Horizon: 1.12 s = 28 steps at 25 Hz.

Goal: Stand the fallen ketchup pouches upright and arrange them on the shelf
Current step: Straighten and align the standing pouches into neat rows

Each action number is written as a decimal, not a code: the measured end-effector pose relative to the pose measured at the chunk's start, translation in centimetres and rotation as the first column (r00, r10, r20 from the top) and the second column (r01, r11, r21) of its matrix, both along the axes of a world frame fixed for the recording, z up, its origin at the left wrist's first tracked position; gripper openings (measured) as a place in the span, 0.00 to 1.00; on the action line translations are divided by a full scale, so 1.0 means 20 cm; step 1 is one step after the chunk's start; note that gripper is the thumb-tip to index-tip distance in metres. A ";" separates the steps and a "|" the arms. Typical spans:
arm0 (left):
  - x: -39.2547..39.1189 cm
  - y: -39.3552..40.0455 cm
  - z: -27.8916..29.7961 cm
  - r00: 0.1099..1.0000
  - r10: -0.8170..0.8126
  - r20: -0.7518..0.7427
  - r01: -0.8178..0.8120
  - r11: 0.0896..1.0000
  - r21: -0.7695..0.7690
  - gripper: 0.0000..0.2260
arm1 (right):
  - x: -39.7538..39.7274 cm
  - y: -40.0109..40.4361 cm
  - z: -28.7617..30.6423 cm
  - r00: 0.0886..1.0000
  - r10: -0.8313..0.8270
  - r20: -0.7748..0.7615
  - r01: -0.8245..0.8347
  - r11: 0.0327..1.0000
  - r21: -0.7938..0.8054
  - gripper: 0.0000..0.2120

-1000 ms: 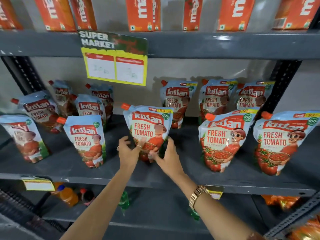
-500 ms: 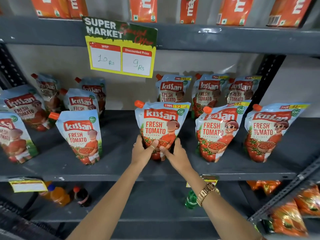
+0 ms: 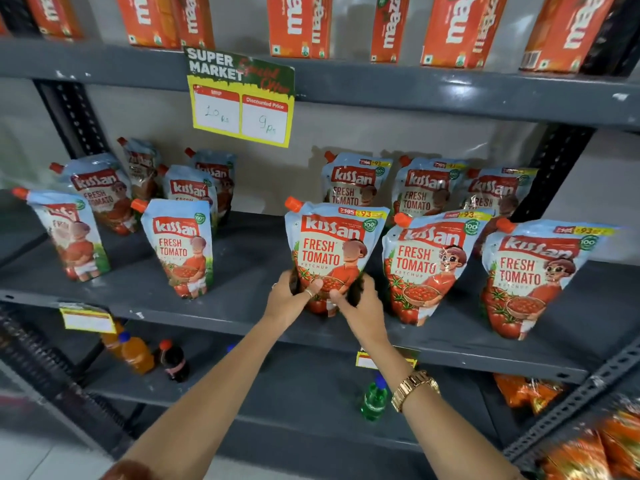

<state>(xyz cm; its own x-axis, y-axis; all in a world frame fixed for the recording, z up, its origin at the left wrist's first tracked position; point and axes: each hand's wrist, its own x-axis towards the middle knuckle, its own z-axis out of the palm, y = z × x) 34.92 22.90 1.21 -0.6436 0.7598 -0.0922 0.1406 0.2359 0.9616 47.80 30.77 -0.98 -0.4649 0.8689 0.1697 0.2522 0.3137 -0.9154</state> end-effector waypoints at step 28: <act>-1.04 -0.54 0.00 0.950 0.234 -0.206 -0.223 0.972 0.074 0.16 | -1.08 -0.54 0.05 0.965 0.194 0.176 -0.190 0.981 -0.036 0.21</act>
<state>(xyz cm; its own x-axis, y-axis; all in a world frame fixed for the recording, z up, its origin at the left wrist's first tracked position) 14.12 12.17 1.25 -0.8010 0.5905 0.0985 0.2899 0.2386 0.9268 26.18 19.98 0.10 -0.6447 0.7626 0.0535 0.3482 0.3553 -0.8675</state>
